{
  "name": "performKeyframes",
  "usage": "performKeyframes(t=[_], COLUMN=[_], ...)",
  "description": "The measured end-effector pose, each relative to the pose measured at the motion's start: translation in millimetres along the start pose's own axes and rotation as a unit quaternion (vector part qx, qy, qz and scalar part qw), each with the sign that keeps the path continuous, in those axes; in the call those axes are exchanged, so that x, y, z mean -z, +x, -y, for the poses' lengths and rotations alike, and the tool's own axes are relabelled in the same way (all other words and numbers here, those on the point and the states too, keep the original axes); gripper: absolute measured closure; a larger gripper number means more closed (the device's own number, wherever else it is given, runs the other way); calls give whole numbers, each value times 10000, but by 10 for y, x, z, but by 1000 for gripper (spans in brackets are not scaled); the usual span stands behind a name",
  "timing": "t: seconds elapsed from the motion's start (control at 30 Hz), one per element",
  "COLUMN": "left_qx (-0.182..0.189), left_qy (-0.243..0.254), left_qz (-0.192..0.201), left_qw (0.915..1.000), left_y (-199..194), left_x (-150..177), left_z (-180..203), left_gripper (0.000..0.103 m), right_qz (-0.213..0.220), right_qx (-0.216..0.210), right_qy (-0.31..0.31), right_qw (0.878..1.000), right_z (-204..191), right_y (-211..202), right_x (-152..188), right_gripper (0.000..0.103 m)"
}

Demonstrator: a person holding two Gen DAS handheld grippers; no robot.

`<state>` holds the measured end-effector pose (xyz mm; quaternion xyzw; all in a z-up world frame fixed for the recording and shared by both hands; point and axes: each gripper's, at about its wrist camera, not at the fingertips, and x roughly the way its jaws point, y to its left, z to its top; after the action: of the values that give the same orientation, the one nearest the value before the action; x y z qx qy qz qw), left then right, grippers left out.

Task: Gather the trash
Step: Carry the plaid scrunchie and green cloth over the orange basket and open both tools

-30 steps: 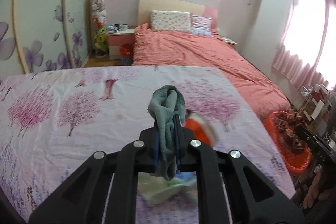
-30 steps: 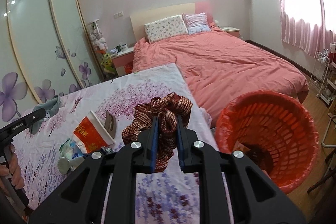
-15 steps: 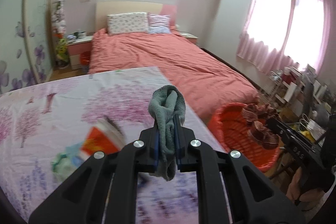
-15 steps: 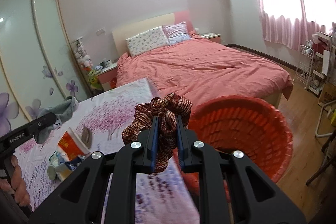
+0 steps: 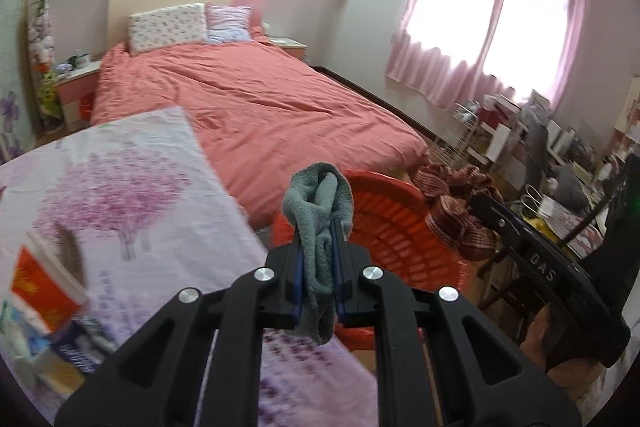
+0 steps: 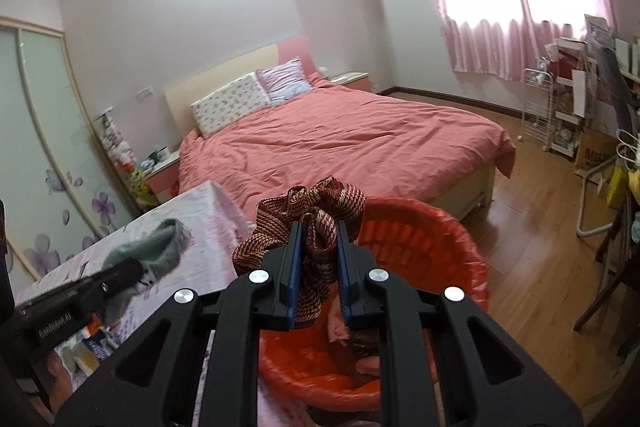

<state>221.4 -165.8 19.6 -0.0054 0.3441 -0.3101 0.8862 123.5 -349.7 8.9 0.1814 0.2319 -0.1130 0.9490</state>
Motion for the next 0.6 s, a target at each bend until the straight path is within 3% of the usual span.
performKeyframes(t=[0.27,0.43,0.6], left_qx=[285,255,144], left_qy=[54,56,59], left_qz=[-211,-331,-440], left_qw=[9994,9991,9989], left_y=[387,576,675], left_x=[2,33,91], left_z=[289,343,311], left_gripper=[90,89,65], right_qz=[-41,-99,-280], right_qx=[168,190,124], right_qy=[197,336,435], right_qw=[9997,9992,9986], right_z=[169,241,277], right_y=[139,198,301], right_x=[1,1,-6], right_gripper=[87,87,78])
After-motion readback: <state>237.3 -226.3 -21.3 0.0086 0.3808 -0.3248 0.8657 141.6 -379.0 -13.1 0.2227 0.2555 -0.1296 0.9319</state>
